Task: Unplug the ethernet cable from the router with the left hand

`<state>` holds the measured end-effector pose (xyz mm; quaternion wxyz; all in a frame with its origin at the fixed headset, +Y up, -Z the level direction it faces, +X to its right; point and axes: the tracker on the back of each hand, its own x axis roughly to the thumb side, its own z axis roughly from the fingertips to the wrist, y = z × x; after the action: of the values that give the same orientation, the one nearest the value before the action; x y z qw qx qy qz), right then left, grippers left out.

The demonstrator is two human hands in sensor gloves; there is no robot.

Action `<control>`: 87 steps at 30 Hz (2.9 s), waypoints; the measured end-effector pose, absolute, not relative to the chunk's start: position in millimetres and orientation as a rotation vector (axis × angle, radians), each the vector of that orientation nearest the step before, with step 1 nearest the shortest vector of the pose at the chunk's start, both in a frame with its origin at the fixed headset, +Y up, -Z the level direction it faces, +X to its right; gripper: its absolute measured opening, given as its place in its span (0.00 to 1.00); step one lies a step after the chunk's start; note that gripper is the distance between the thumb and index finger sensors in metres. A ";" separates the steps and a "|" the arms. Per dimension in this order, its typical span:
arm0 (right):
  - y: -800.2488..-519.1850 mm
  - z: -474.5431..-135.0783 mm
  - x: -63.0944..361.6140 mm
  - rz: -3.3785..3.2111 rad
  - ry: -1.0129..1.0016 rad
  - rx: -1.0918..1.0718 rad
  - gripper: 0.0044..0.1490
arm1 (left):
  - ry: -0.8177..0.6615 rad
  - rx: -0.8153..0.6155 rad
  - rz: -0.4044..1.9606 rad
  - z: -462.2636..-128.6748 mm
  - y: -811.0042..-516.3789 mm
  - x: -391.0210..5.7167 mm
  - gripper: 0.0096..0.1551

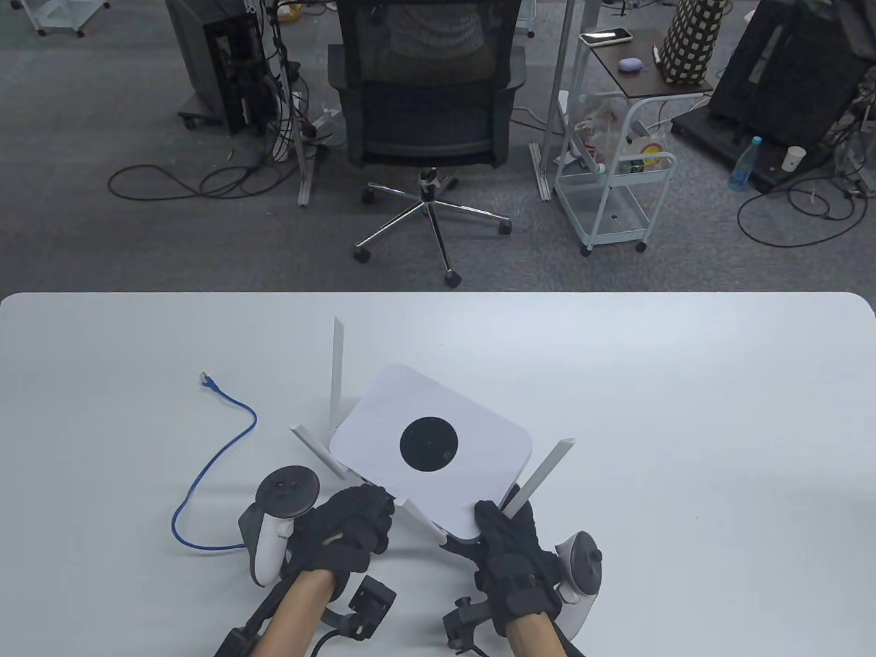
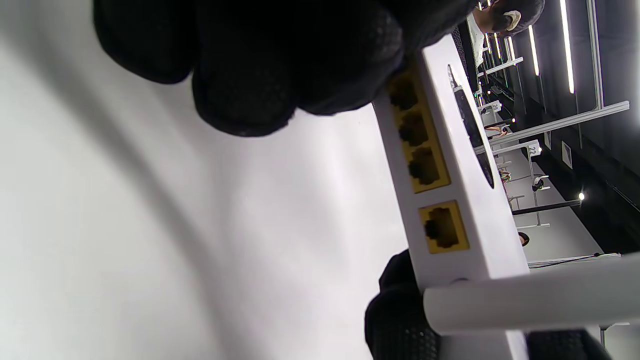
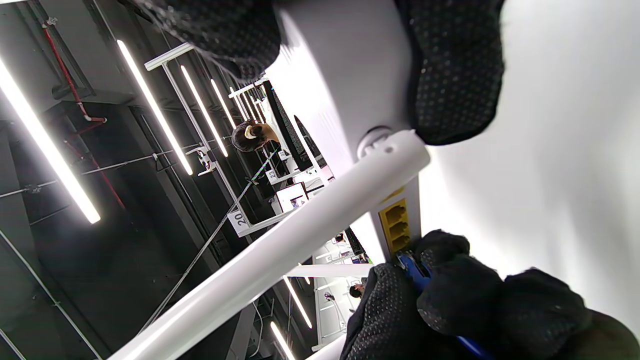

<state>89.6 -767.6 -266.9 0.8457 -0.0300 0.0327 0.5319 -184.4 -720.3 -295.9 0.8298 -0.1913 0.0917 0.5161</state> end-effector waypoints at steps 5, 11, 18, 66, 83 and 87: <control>-767.9 -266.7 89.7 1.130 0.070 -0.065 0.52 | 0.194 -0.399 1.073 -295.2 -720.2 -184.4 0.23; -768.0 -266.7 90.2 1.139 0.063 -0.066 0.52 | 0.189 -0.371 1.010 -295.0 -718.4 -184.2 0.22; -768.3 -266.7 91.4 1.137 0.055 -0.077 0.52 | 0.141 -0.375 0.940 -292.0 -718.2 -185.2 0.25; -776.8 -266.3 94.3 1.258 0.113 -0.160 0.55 | 0.100 0.092 0.336 -245.4 -710.0 -272.0 0.47; -768.4 -268.3 107.0 2.051 0.013 -0.343 0.46 | 0.104 0.066 0.343 -244.7 -709.0 -273.2 0.46; -767.8 -268.9 108.2 2.120 0.005 -0.400 0.39 | 0.100 0.055 0.338 -244.8 -709.2 -272.1 0.46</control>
<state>108.2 -767.8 -268.9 0.4724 -0.1635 0.0022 0.8661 -272.1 -709.2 -244.8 0.9841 0.0272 0.0500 0.1682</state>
